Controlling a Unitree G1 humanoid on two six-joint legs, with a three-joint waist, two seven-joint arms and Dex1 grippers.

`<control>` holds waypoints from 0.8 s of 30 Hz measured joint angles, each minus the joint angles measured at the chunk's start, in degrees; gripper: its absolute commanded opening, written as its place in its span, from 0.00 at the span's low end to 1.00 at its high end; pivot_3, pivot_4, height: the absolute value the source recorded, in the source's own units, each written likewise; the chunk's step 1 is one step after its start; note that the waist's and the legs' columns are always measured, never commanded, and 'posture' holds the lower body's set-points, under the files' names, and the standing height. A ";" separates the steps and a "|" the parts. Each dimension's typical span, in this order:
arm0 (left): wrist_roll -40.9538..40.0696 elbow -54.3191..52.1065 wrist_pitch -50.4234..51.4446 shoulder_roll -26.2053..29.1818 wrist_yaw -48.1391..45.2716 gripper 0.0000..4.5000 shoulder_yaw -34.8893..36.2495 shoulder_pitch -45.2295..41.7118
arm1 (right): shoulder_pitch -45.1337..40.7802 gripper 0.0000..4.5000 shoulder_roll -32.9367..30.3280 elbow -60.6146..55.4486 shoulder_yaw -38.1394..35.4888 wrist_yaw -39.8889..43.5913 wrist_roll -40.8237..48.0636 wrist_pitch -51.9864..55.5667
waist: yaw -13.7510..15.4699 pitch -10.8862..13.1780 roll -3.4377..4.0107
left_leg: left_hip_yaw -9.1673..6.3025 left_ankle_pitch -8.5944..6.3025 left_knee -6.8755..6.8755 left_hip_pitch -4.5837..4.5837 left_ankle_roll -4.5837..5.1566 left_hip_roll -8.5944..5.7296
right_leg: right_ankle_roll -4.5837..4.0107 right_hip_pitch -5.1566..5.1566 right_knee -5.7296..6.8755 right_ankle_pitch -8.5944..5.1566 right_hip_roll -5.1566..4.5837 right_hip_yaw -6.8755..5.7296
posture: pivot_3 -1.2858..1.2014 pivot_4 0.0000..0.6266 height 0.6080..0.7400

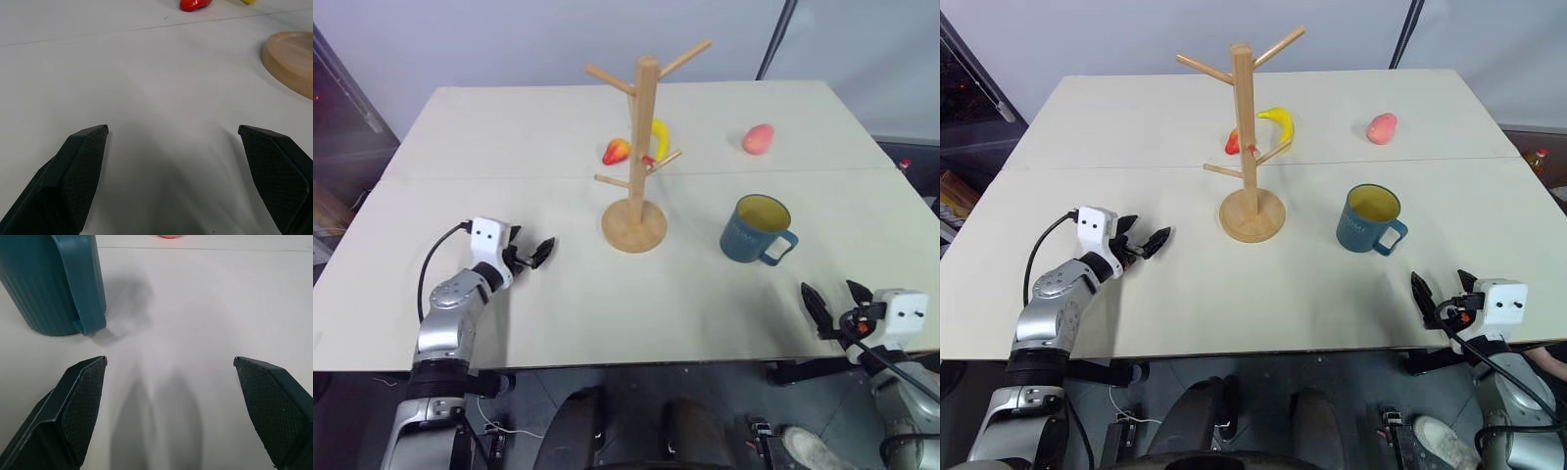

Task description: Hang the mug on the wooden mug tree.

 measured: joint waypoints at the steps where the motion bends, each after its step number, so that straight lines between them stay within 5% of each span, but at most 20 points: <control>1: 0.00 -0.07 0.17 0.00 -0.01 1.00 -0.02 0.02 | 0.03 0.96 0.00 0.00 0.00 -0.01 -0.01 0.00 | -0.01 0.00 0.00 | 0.00 0.00 0.00 0.00 0.00 0.00 | 0.00 0.00 0.00 0.00 0.00 0.00 | 0.52 0.24 1.00; 14: -4.32 -3.80 4.38 -1.54 -6.03 1.00 -1.81 0.35 | -0.96 0.96 0.10 -0.05 0.77 -0.14 -0.15 -0.35 | 0.00 0.00 0.00 | 0.00 0.00 0.01 -0.01 0.00 -0.01 | 0.00 0.01 -0.02 0.00 -0.01 0.00 | 0.52 0.24 1.00; 24: -10.14 -22.84 12.34 -0.68 -17.24 1.00 -14.65 3.16 | -5.27 0.96 2.67 -1.47 3.25 -3.75 -1.84 -1.16 | -0.10 -0.04 0.06 | 0.00 0.00 0.00 0.00 0.00 0.00 | -0.05 0.01 -0.02 -0.03 -0.02 0.10 | 0.52 0.24 1.00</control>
